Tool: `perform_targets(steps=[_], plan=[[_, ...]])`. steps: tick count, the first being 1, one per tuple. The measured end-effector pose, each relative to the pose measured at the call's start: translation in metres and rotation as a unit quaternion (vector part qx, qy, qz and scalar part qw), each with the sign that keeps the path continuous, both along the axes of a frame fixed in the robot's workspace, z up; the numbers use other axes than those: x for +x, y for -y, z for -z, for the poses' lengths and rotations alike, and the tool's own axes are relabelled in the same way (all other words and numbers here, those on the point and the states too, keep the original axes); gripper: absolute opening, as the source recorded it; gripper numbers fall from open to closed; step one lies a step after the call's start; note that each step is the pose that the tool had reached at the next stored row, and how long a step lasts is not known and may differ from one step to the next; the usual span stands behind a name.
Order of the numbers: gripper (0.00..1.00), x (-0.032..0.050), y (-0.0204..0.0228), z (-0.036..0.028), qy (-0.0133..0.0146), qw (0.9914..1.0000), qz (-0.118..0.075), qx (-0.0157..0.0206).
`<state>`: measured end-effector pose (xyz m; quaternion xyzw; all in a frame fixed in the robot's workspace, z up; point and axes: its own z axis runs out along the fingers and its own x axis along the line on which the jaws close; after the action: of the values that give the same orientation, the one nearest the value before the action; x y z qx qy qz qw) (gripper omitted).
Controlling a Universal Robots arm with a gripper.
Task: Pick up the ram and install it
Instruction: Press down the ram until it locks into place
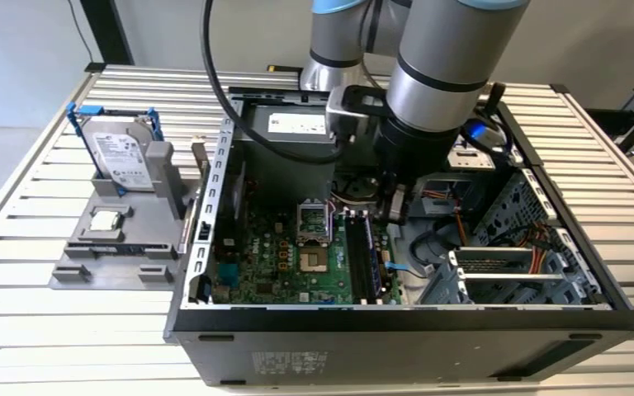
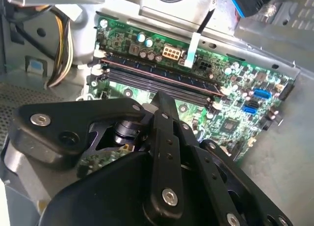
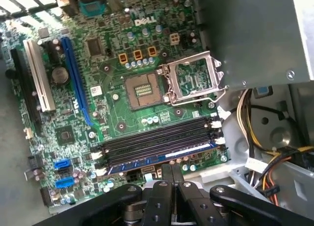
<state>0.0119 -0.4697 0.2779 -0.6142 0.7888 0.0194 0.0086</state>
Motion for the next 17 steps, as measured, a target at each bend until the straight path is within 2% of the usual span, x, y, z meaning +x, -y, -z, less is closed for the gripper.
perform_targets(steps=[4, 10, 13, 17], plan=[[0.0, 0.0, 0.0, 0.0003, 0.0, 0.99975, -0.022, 0.0001], [0.0, 0.0, 0.0, 0.0012, 0.0, 0.99896, -0.046, 0.0001], [0.0, 0.0, 0.0, 0.0025, 0.0, 0.99817, -0.06, 0.0002], [0.0, 0.0002, -0.0001, 0.004, 0.0, 0.99664, -0.082, 0.0008]])
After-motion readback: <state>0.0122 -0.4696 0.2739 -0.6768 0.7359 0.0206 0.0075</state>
